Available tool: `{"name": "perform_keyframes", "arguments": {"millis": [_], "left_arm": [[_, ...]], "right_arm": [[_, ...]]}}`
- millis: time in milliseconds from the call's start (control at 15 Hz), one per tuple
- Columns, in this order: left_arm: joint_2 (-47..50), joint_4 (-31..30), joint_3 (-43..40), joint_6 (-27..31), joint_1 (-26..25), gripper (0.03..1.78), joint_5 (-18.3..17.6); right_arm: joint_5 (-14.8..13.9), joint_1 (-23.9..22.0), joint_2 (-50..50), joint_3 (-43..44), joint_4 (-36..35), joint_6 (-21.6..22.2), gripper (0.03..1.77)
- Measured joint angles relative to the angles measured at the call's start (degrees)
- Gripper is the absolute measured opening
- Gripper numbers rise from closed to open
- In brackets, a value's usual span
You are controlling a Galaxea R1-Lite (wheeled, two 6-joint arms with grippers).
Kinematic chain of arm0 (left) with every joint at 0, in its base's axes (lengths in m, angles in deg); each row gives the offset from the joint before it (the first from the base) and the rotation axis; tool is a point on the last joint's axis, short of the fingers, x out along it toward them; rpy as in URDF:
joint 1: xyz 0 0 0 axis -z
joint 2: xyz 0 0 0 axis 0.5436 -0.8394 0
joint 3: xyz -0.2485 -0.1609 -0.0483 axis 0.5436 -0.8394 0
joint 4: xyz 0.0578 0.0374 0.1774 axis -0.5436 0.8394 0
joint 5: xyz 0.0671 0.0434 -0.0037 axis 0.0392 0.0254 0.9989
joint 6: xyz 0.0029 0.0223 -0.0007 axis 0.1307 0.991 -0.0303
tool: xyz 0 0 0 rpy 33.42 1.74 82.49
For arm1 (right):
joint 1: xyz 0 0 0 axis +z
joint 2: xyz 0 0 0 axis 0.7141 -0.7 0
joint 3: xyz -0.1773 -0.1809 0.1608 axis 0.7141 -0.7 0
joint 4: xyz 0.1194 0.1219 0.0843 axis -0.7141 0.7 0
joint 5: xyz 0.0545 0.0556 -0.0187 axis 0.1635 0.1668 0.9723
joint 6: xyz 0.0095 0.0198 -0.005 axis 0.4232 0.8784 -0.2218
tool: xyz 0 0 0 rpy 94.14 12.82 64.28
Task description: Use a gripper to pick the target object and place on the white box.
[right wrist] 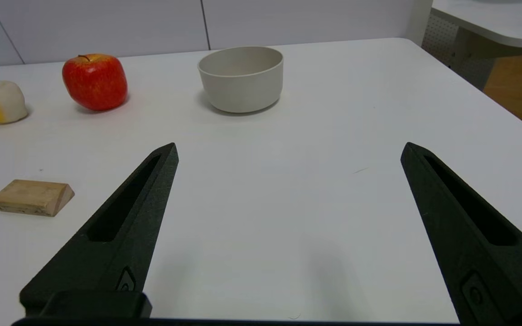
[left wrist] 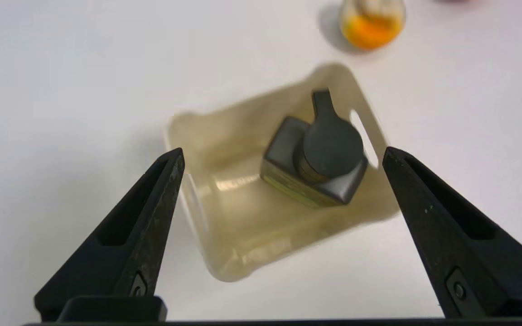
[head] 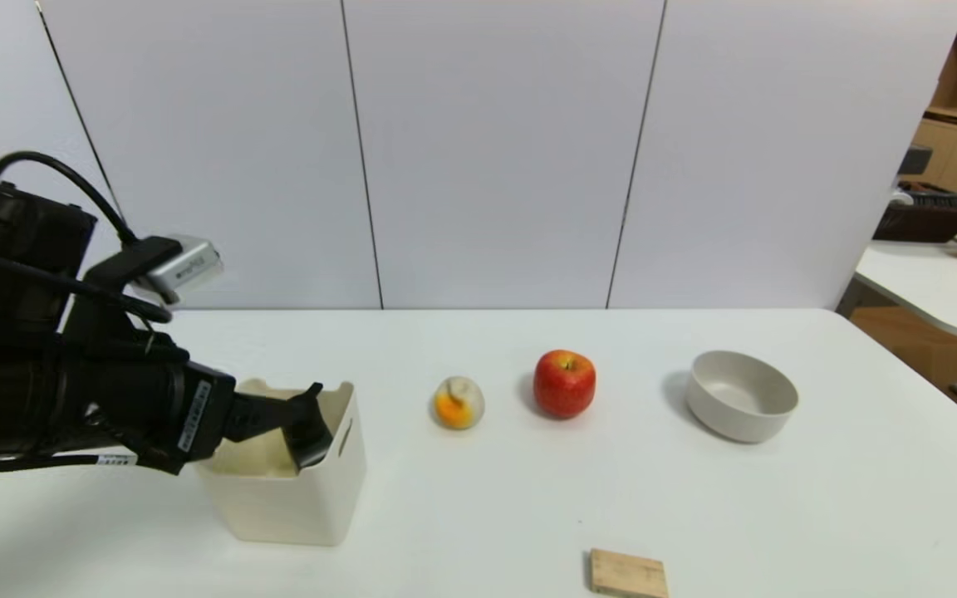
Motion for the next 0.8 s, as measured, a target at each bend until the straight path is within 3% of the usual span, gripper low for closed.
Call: {"name": "perform_keyframes", "arguments": {"millis": [133, 400, 800], "left_arm": [[1.21, -8.20, 0.21, 0.24, -0.82, 1.61, 2.54], [4.19, -26.50, 0.32, 1.93, -4.49, 1.64, 3.22], [13.48, -38.63, -3.63, 3.29, -10.61, 1.67, 3.07]], "right_arm": [[0.01, 0.00, 0.00, 0.00, 0.00, -0.05, 1.70], [0.00, -0.02, 0.00, 0.00, 0.00, 0.00, 1.70], [0.01, 0.00, 0.00, 0.00, 0.02, -0.02, 1.70]]}}
